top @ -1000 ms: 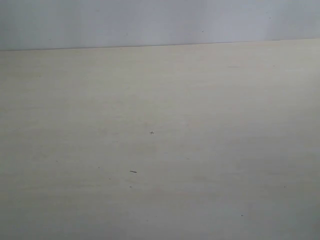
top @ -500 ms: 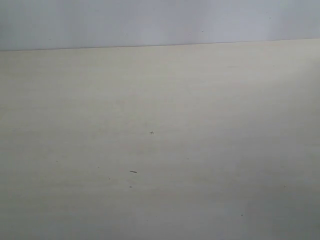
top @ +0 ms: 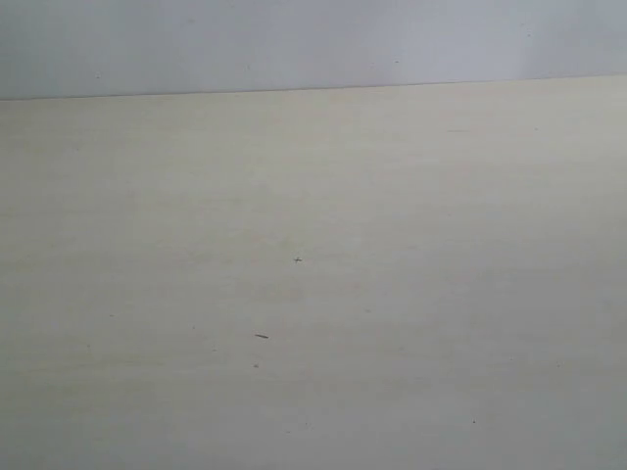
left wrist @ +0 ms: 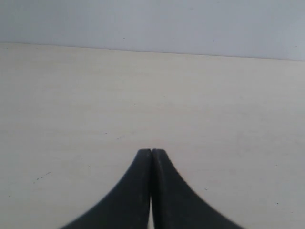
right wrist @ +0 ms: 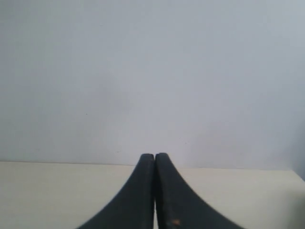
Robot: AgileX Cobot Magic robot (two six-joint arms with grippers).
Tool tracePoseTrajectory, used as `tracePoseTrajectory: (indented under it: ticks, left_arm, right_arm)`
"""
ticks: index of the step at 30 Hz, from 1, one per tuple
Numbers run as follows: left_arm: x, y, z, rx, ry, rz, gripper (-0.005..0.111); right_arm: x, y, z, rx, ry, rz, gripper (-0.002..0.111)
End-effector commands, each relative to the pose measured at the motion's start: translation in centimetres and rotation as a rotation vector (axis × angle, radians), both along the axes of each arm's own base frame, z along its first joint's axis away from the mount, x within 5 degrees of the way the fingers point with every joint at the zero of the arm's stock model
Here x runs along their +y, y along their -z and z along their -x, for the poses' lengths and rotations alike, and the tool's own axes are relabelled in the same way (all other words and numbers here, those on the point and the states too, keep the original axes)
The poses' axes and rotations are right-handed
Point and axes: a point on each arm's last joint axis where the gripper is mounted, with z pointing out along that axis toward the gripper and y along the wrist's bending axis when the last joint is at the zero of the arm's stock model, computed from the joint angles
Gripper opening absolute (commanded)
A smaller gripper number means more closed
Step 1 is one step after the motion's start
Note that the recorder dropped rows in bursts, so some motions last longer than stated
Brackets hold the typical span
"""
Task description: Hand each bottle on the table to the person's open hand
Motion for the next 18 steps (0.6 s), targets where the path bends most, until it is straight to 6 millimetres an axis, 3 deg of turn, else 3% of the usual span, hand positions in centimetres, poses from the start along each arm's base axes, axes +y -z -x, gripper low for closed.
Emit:
tracePoseTrajectory:
  ticks: [1, 8, 12, 18]
  left_arm:
    - [0.0, 0.0, 0.0, -0.007, 0.005, 0.002, 0.002]
    - [0.0, 0.0, 0.0, -0.007, 0.005, 0.002, 0.002]
    - [0.0, 0.0, 0.0, -0.007, 0.005, 0.002, 0.002]
    - [0.0, 0.0, 0.0, -0.007, 0.005, 0.002, 0.002]
  right_arm:
    - [-0.2, 0.0, 0.2, -0.018, 0.025, 0.070, 0.000]
    - [0.0, 0.3, 0.3, 0.012, 0.011, 0.079, 0.000]
    - [-0.1, 0.5, 1.5, -0.017, 0.017, 0.104, 0.000]
    - [-0.9, 1.8, 1.3, 0.115, 0.099, -0.061, 0.000]
